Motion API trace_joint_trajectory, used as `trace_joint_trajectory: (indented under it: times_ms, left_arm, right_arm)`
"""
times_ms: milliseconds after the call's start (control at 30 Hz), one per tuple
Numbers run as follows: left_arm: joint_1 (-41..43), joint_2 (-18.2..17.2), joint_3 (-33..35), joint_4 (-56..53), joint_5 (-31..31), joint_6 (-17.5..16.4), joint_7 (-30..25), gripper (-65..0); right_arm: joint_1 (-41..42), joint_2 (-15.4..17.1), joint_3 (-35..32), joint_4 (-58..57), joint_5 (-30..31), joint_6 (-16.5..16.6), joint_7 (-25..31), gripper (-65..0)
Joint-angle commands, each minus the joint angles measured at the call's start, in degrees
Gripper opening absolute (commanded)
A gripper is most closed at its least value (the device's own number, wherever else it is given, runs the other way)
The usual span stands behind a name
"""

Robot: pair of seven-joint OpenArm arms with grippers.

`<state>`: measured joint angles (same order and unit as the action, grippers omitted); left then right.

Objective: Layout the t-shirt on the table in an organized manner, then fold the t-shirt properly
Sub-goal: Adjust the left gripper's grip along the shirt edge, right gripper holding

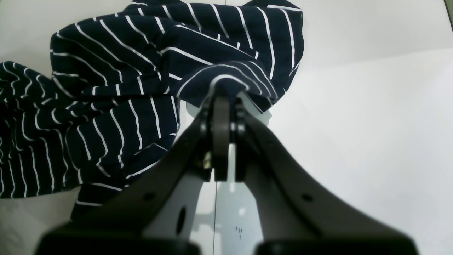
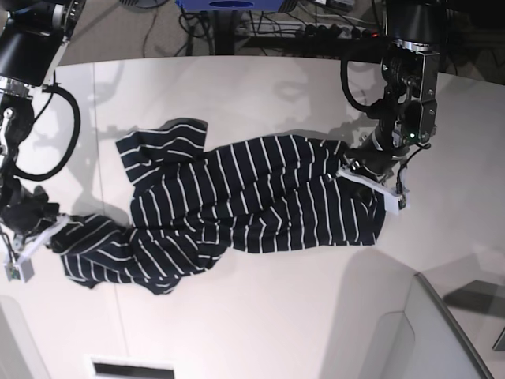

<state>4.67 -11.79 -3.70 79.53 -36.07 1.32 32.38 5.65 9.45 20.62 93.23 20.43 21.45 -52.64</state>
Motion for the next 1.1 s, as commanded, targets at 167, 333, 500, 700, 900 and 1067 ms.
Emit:
trace_joint_trajectory:
  times_ms: [167, 333, 500, 700, 900, 1067]
  left_arm:
    - [-0.7, -0.6, 0.0, 1.6, -0.5, -0.4, -0.9, -65.0]
    - [0.1, -0.7, -0.5, 4.5, -0.5, -0.4, 2.3, -65.0]
    - [-0.1, -0.6, -0.5, 4.2, -0.4, -0.4, 2.7, -64.5]
    - [-0.1, -0.6, -0.6, 4.3, -0.5, -0.4, 2.6, -59.2]
    - [-0.1, -0.4, -2.3, 4.2, -0.5, -0.4, 2.8, -59.1]
    - [-0.1, 0.3, -5.2, 3.4, -0.5, -0.4, 2.9, -59.7]
  right_arm:
    - [1.1, 0.7, 0.1, 0.7, 0.5, 0.1, 1.3, -64.8]
    - [1.1, 0.7, 0.0, 0.7, 0.5, 0.1, 1.3, -64.8]
    - [1.1, 0.7, 0.0, 0.7, 0.5, 0.1, 1.3, -64.8]
    - [1.1, 0.7, 0.0, 0.7, 0.5, 0.1, 1.3, -64.8]
    - [1.1, 0.7, 0.0, 0.7, 0.5, 0.1, 1.1, -64.8]
    - [1.1, 0.7, 0.0, 0.7, 0.5, 0.1, 1.1, -64.8]
